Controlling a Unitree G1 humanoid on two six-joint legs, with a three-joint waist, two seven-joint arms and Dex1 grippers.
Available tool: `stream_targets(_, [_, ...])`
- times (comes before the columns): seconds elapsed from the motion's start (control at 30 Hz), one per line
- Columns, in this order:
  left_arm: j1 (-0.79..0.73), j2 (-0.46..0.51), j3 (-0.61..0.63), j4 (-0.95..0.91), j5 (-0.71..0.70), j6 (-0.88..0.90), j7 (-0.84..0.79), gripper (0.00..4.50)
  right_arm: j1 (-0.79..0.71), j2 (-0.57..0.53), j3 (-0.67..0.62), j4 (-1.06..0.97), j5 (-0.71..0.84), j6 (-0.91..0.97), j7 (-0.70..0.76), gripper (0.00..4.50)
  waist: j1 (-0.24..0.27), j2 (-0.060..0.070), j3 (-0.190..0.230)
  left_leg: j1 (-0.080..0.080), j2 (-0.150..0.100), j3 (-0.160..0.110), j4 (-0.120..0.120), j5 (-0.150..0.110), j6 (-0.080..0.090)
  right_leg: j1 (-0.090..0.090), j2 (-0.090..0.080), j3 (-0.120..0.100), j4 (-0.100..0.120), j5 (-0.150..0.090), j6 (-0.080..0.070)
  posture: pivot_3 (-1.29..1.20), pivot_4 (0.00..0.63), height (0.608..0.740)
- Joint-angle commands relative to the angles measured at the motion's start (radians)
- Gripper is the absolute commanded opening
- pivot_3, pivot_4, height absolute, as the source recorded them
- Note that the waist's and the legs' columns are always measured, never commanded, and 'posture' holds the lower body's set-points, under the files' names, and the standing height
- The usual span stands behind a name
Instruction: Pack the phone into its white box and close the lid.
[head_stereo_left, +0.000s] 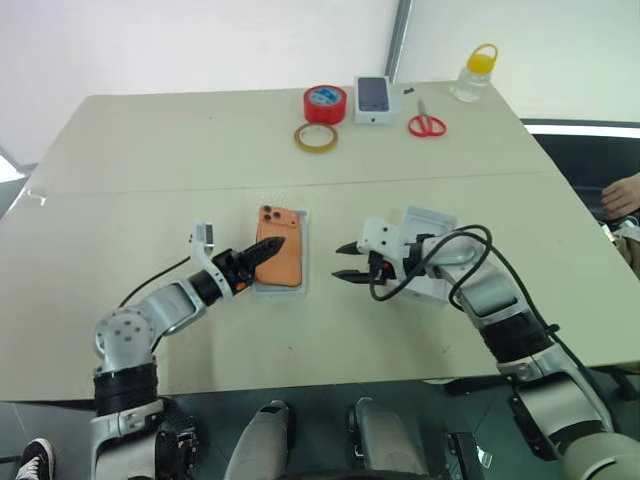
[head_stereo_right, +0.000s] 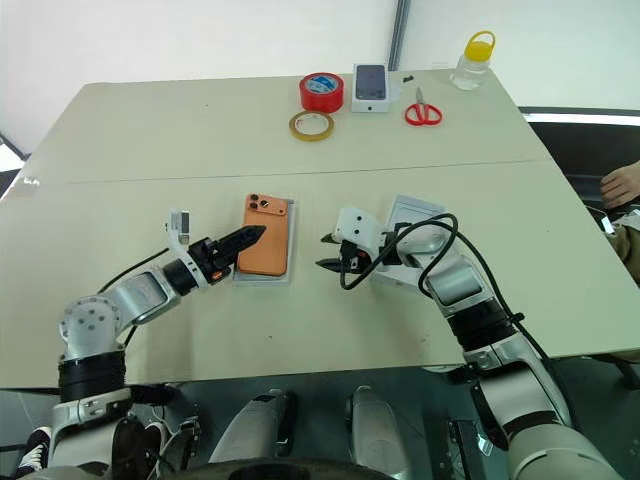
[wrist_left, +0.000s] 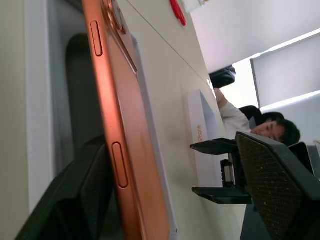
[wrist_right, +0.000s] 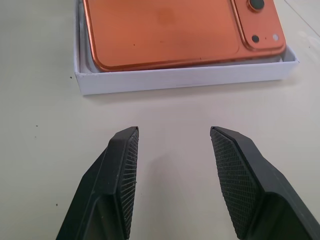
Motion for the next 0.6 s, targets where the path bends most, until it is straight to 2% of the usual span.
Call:
stream_targets(0.03, [-0.019, 0.045, 0.015, -0.019, -0.029, 0.026, -0.025, 3.69, -0.026, 0.010, -0.017, -0.012, 0.008, -0.019, -0.008, 2.40, 0.000, 0.000, 0.000, 0.000, 0.000, 0.000, 0.000, 0.000, 0.000, 0.000, 0.000, 0.000, 0.000, 0.000, 0.000, 0.00, 0.150, 0.740])
stream_targets(0.33, [-0.014, 0.129, 0.003, -0.059, 0.001, 0.039, -0.054, 3.69, -0.044, 0.019, -0.012, 0.023, -0.001, -0.043, -0.014, 2.40, 0.003, 0.000, 0.000, 0.000, 0.000, 0.000, 0.000, 0.000, 0.000, 0.000, 0.000, 0.000, 0.000, 0.000, 0.000, 0.00, 0.150, 0.740])
stream_targets(0.53, [-0.039, 0.140, 0.002, -0.088, -0.024, 0.064, -0.033, 3.69, -0.039, 0.043, -0.007, 0.010, 0.000, -0.031, -0.022, 2.40, 0.003, 0.000, 0.000, 0.000, 0.000, 0.000, 0.000, 0.000, 0.000, 0.000, 0.000, 0.000, 0.000, 0.000, 0.000, 0.00, 0.150, 0.740])
stream_targets(0.6, [-0.037, 0.156, 0.000, -0.109, 0.009, 0.044, -0.048, 3.69, -0.043, 0.049, -0.013, 0.016, 0.000, -0.030, -0.029, 2.40, 0.003, 0.000, 0.000, 0.000, 0.000, 0.000, 0.000, 0.000, 0.000, 0.000, 0.000, 0.000, 0.000, 0.000, 0.000, 0.00, 0.150, 0.740])
